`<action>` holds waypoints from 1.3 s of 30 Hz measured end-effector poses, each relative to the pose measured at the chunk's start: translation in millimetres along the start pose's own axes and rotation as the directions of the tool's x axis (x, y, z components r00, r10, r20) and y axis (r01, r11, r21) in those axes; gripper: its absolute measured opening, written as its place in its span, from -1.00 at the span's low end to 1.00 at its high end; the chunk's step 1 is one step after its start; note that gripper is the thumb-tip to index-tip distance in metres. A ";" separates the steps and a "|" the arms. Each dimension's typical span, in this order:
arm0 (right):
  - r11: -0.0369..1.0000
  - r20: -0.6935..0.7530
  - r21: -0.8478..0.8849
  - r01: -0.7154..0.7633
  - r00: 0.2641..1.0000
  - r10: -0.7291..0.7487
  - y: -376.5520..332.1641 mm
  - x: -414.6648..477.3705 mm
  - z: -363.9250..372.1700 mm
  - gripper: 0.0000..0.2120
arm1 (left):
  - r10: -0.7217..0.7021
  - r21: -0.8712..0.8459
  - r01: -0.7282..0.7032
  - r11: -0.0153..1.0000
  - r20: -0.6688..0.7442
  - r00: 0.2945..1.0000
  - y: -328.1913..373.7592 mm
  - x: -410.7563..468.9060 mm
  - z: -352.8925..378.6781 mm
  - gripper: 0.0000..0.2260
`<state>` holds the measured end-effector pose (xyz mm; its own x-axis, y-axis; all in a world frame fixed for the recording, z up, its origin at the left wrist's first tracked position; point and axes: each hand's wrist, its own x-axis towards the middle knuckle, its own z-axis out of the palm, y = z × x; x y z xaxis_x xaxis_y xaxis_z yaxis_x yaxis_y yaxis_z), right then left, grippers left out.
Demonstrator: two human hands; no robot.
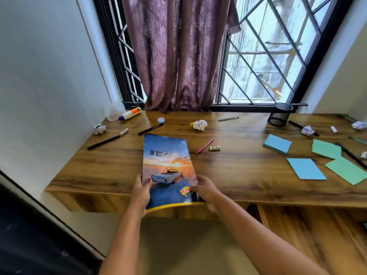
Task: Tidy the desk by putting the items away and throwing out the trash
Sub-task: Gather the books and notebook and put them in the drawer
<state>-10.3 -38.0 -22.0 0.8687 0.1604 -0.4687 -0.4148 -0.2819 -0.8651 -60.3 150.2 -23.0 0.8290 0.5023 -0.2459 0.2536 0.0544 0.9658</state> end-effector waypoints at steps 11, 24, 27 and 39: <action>0.959 -0.227 0.153 0.237 0.953 -0.199 89.0 -118.8 -165.6 -0.45 | 0.123 -0.135 -0.102 0.986 0.159 0.980 -19.7 -179.9 136.7 -0.83; 0.983 -0.726 0.182 0.013 0.676 0.125 231.8 -258.8 -355.6 -0.65 | -0.069 0.236 -0.126 0.963 0.675 0.735 -67.1 -306.7 361.0 -0.85; 0.994 -0.747 0.088 -0.063 0.656 0.108 243.4 -278.3 -371.5 -0.76 | -0.165 0.313 -0.077 0.947 0.675 0.719 -78.3 -326.2 372.6 -0.83; 0.953 -0.554 -0.162 -0.257 0.823 0.128 243.2 -252.5 -385.1 -0.73 | -0.402 0.307 0.277 0.910 0.496 0.770 -117.8 -328.8 349.6 -0.80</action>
<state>-226.2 -511.4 -45.3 0.8117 -0.4280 -0.3975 -0.5746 -0.4626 -0.6752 -188.5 -323.1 -84.7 0.7834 -0.0634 -0.6183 0.6139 -0.0761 0.7857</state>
